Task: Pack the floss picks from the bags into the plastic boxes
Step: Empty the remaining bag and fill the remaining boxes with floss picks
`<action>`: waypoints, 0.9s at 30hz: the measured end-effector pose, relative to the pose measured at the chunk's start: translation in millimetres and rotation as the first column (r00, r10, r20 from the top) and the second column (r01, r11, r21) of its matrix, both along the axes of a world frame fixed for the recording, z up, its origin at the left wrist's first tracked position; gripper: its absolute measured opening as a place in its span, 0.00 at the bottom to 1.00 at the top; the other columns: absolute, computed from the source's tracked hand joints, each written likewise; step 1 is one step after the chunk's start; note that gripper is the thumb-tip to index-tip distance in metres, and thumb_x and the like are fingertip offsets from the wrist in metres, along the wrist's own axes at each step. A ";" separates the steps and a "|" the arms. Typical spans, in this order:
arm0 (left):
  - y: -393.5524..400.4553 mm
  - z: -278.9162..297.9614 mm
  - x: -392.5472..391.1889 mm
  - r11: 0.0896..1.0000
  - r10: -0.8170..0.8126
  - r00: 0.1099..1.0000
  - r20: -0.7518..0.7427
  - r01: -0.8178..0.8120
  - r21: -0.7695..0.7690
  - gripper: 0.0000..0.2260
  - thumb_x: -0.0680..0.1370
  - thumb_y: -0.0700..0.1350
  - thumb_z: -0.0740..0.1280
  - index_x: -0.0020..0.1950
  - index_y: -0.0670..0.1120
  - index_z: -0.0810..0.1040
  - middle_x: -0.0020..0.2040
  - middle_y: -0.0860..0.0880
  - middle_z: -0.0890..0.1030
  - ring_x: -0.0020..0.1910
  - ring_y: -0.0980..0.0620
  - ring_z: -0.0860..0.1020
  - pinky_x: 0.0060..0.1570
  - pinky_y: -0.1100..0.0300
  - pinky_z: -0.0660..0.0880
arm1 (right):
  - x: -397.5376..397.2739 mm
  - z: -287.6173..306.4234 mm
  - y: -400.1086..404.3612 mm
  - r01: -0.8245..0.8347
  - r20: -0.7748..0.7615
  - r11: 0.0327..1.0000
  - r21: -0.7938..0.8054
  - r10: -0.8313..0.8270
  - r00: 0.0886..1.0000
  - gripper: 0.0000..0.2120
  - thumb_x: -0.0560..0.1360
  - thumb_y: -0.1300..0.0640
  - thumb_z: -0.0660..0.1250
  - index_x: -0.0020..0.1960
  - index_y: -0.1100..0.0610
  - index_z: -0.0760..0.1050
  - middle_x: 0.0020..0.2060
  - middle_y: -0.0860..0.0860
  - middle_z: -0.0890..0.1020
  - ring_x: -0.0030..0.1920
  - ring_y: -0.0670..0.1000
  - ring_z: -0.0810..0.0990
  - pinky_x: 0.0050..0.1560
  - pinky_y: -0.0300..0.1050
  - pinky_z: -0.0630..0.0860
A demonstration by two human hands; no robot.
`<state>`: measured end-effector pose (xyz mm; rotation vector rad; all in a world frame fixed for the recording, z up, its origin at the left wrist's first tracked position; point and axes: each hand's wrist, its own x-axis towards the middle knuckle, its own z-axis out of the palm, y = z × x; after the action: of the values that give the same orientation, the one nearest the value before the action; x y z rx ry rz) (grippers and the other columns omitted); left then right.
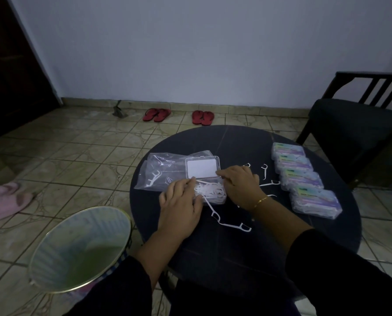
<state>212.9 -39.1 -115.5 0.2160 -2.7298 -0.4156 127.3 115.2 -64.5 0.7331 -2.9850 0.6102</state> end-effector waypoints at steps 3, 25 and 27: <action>-0.7 0.3 0.3 1.000 -0.006 1.000 0.022 0.006 0.006 0.23 0.82 0.55 0.51 0.77 0.52 0.56 0.75 0.55 0.59 0.72 0.55 0.52 0.67 0.54 0.52 | -0.2 -3.3 7.7 0.080 0.026 0.996 -0.047 -0.079 0.997 0.15 0.80 0.55 0.57 0.63 0.48 0.76 0.62 0.49 0.75 0.65 0.55 0.66 0.62 0.51 0.62; 0.9 1.0 1.4 0.999 -0.029 0.999 0.032 0.029 -0.018 0.25 0.80 0.57 0.47 0.78 0.55 0.49 0.77 0.54 0.55 0.74 0.54 0.51 0.67 0.53 0.51 | 22.0 -25.4 -0.6 -0.041 -0.162 0.998 0.050 0.048 0.986 0.18 0.80 0.46 0.55 0.69 0.42 0.67 0.70 0.42 0.66 0.68 0.49 0.60 0.62 0.49 0.57; 0.8 1.0 0.8 1.000 -0.011 0.999 0.036 0.010 0.013 0.26 0.82 0.55 0.51 0.78 0.53 0.49 0.76 0.54 0.59 0.74 0.54 0.52 0.68 0.52 0.51 | 21.3 -26.8 -2.6 -0.036 -0.142 0.996 0.085 0.048 0.989 0.18 0.81 0.46 0.54 0.70 0.42 0.66 0.70 0.42 0.65 0.68 0.49 0.60 0.61 0.48 0.57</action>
<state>213.6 -38.2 -114.5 0.2144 -2.7659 -0.4365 148.6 112.5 -91.4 0.8104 -2.8826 0.4178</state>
